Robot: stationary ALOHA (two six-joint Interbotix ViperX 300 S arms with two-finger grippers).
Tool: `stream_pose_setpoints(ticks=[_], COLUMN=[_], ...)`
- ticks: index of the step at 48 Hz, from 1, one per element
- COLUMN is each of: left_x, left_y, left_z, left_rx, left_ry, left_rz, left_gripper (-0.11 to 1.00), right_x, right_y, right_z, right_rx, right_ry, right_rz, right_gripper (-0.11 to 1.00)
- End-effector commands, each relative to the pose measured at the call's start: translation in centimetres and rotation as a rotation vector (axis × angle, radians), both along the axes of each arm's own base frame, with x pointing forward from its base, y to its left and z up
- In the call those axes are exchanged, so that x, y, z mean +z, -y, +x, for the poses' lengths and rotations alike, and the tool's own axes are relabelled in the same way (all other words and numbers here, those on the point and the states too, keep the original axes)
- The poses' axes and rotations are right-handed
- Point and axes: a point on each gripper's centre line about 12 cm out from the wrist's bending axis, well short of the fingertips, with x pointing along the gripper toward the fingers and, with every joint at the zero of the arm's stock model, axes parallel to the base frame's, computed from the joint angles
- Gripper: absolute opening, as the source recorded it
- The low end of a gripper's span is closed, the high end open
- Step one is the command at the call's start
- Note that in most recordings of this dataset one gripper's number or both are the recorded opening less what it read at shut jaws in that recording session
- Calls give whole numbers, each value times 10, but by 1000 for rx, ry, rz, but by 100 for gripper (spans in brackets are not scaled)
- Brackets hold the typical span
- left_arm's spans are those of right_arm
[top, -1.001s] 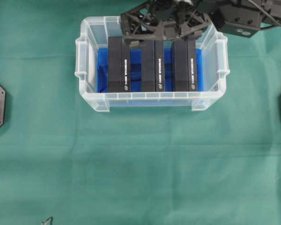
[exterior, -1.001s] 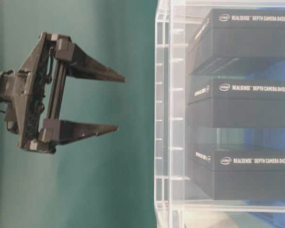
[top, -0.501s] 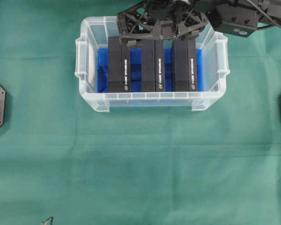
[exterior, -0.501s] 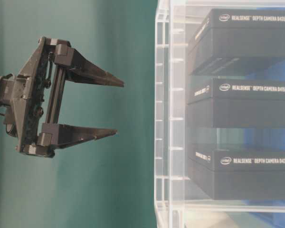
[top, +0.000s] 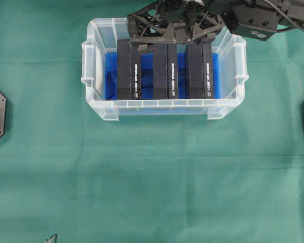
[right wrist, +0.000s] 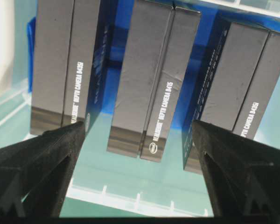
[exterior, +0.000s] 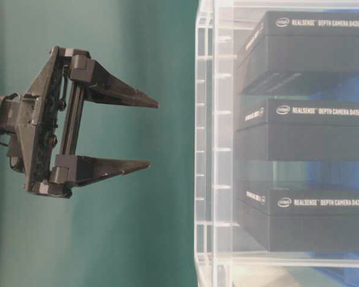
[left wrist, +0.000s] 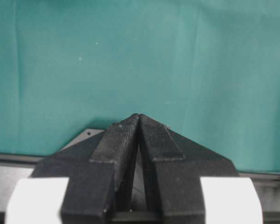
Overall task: Take the box out of the case with the right arm.
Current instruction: 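Lower the open right gripper over the middle black box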
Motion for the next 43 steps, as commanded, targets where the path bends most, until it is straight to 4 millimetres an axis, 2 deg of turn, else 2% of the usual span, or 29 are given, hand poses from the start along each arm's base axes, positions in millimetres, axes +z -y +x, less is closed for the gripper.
stream_pose_setpoints(ticks=[1,43], left_x=[9,8], left_y=[-1,-1], left_z=[1,1], left_rx=[3,3], left_ry=[28,20], left_rz=[1,2], left_gripper=[0,0], right_x=[15,10], right_y=[-1,0], right_z=[-2,1], right_rx=[3,3], right_ry=[36,29], right_rz=[-7,-9], right_gripper=[93,93])
